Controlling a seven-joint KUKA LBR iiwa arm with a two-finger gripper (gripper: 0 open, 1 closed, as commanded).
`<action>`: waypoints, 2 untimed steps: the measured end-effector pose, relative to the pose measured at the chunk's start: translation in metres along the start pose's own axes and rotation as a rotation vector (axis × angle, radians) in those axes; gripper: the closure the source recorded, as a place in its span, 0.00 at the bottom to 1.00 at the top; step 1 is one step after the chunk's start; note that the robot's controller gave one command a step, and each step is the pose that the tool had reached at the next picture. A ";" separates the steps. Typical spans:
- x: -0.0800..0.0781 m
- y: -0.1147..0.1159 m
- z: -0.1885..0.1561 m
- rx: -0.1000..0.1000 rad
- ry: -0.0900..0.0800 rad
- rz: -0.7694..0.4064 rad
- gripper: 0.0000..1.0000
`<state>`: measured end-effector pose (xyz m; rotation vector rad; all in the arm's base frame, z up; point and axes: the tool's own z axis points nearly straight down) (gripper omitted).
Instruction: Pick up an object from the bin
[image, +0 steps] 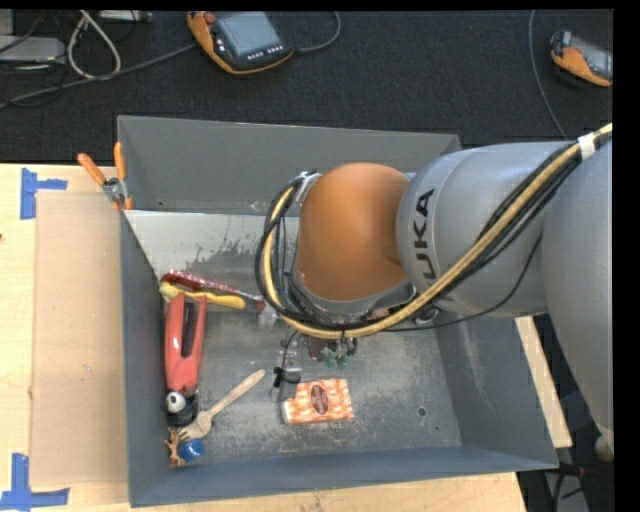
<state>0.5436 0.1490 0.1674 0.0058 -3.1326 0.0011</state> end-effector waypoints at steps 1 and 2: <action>-0.002 -0.001 -0.005 -0.001 -0.007 0.004 0.00; 0.000 -0.051 0.035 -0.003 -0.007 0.069 0.00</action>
Offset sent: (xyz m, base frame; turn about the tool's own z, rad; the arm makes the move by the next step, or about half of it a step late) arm -0.0006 -0.0739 -0.0507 0.0999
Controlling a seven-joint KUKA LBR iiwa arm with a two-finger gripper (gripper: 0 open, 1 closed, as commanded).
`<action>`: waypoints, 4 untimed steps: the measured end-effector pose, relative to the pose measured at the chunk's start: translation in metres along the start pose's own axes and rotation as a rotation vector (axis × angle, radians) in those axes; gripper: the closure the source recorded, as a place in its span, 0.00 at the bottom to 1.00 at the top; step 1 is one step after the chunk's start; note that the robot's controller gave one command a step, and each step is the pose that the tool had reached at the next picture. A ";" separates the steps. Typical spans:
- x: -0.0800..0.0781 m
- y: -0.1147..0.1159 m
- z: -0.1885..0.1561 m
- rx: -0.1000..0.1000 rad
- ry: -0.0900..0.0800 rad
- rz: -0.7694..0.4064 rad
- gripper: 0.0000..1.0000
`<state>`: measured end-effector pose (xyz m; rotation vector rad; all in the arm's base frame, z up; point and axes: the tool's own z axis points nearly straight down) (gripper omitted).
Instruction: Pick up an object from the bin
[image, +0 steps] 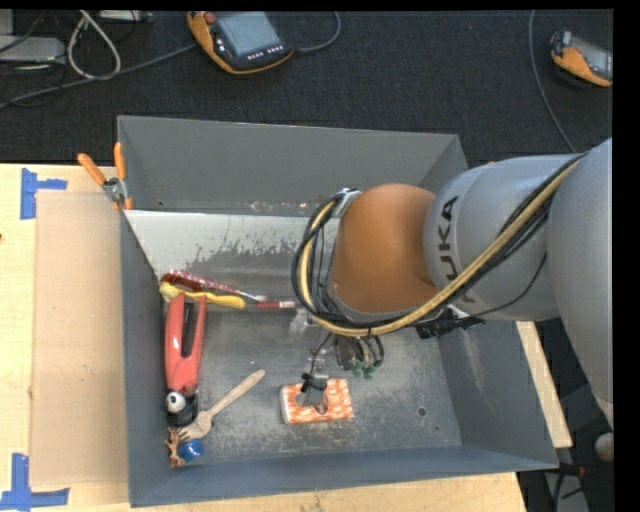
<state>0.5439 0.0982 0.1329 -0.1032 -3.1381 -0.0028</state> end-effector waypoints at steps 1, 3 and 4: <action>0.013 -0.001 0.042 0.000 -0.003 -0.038 0.00; 0.023 -0.090 0.051 0.000 0.005 0.020 0.00; 0.032 -0.064 0.063 -0.001 0.001 0.162 1.00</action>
Offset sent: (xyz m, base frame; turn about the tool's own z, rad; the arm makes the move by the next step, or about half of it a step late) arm -0.0267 -0.0981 -0.0289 0.1383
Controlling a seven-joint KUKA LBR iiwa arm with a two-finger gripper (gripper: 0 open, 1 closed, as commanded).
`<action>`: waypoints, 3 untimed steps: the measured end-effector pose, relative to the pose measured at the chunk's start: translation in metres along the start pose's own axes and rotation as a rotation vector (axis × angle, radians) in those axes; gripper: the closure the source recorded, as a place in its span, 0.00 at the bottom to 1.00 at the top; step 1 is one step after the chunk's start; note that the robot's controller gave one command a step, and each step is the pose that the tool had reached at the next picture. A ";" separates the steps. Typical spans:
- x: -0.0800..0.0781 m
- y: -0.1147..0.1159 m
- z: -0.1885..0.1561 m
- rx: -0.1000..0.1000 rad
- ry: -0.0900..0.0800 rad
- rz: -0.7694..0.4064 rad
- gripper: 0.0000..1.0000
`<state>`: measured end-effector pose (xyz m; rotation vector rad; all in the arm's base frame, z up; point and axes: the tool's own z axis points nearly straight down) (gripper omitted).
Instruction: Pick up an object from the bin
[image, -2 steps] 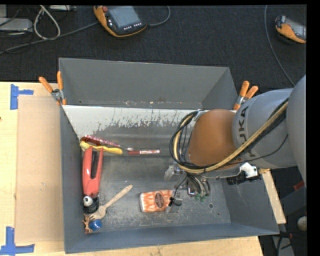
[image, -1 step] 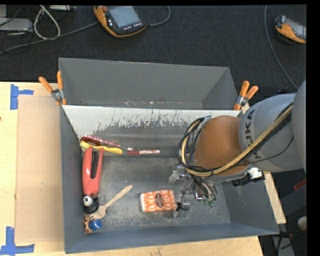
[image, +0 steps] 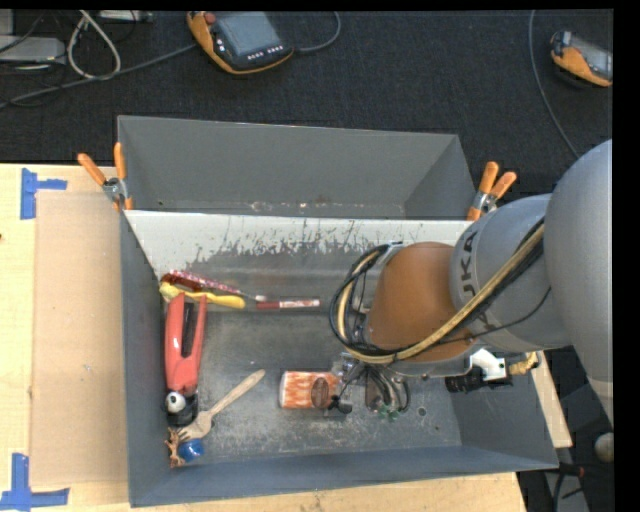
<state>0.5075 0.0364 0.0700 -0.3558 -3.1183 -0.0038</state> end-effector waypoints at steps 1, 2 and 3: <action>0.000 0.000 0.000 0.000 0.000 0.002 1.00; 0.009 0.008 -0.063 0.002 0.007 -0.022 1.00; 0.006 0.009 -0.060 -0.001 -0.003 -0.273 1.00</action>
Offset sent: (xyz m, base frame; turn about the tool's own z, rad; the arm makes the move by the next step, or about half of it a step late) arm -0.0136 0.0250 0.1669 -0.0590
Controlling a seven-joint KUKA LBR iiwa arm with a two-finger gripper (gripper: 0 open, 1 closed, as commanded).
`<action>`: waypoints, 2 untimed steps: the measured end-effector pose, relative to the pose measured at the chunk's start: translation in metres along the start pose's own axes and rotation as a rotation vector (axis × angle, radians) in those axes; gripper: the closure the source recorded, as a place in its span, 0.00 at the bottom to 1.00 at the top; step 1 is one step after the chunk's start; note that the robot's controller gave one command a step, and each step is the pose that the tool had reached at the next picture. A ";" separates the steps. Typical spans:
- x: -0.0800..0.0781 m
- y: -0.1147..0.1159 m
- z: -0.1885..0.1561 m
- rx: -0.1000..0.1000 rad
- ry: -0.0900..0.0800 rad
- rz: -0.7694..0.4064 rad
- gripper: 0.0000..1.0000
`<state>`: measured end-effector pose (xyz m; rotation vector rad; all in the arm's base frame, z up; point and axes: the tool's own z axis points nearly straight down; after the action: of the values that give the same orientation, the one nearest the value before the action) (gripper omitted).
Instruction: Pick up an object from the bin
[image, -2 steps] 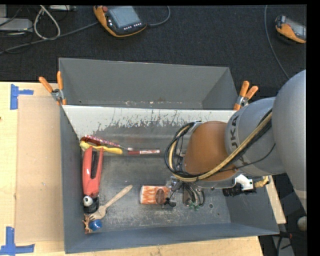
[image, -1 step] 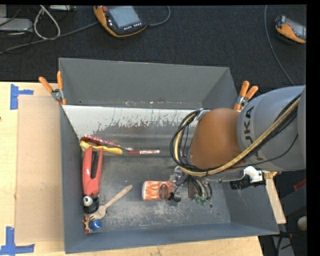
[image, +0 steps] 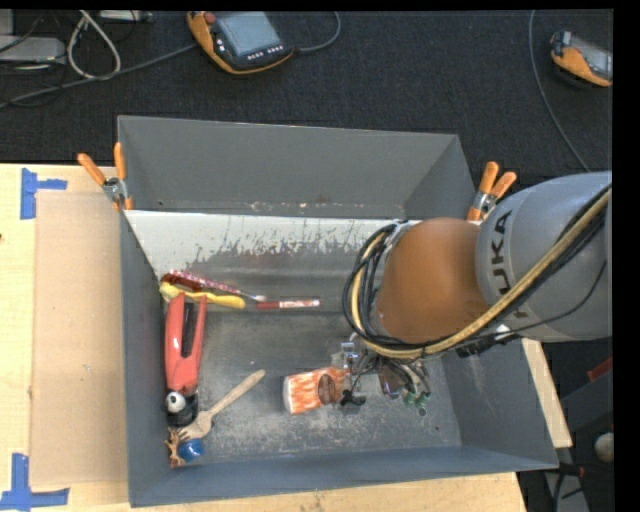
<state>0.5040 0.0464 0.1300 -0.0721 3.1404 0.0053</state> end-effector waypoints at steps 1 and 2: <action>-0.045 -0.037 0.049 0.000 0.001 -0.180 1.00; -0.044 -0.033 0.008 -0.003 0.014 -0.196 1.00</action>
Offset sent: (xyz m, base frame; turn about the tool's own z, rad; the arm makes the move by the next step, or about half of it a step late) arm 0.0276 -0.0044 0.1325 -0.2350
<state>0.5498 0.0156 0.1214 -0.3803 3.1320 0.0088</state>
